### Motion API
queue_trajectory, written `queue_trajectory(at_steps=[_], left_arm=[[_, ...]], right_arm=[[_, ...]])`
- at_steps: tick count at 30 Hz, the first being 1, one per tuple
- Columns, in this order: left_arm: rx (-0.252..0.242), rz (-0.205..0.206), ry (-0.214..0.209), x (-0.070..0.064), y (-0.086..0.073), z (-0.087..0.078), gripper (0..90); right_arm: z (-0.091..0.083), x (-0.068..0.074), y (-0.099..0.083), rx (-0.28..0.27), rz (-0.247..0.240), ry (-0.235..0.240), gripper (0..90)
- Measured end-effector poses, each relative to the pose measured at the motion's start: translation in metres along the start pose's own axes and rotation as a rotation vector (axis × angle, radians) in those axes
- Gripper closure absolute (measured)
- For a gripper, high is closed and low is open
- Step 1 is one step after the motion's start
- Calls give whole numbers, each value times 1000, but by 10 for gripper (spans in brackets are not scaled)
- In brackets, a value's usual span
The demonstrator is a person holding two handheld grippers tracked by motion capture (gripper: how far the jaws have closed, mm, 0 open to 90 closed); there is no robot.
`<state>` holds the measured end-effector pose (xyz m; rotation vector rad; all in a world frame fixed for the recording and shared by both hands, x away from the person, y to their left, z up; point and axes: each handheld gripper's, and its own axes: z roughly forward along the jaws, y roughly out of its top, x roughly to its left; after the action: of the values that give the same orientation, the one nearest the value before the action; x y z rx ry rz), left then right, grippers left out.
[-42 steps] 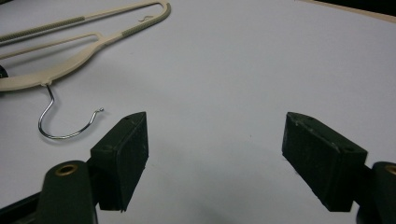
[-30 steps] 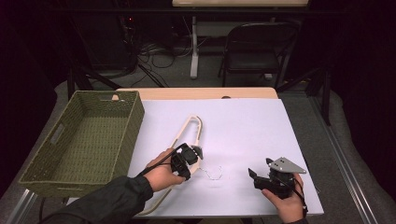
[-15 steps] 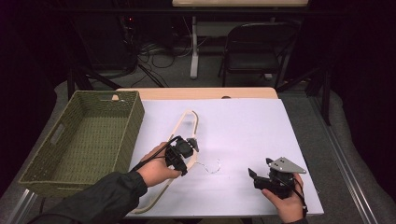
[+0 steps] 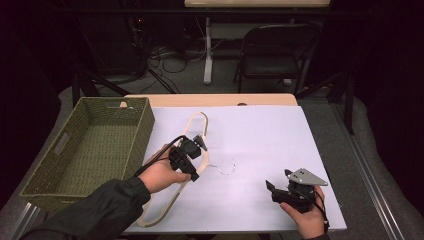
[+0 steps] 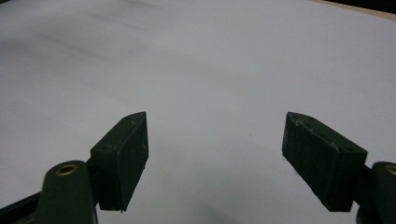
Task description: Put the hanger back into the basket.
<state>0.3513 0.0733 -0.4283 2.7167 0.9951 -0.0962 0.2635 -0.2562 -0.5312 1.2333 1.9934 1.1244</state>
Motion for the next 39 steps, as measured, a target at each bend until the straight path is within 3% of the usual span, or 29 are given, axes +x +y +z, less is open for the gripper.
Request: queue_trajectory(at_steps=[5, 14, 29, 35, 39], left_arm=[[-54, -37, -28, 5, 3, -15, 752], [-98, -68, -44, 14, 5, -37, 752], [-115, -104, -16, 23, 4, -66, 752], [-133, -135, -12, 31, 3, -79, 752], [-132, -164, 13, 40, 0, -88, 752]], right_arm=[[0, 0, 0, 0, -4, 1, 226], [0, 0, 0, 2, -3, 2, 226], [0, 0, 0, 5, -3, 1, 226], [1, 0, 0, 1, -6, 2, 226], [1, 0, 0, 2, -5, 1, 226]])
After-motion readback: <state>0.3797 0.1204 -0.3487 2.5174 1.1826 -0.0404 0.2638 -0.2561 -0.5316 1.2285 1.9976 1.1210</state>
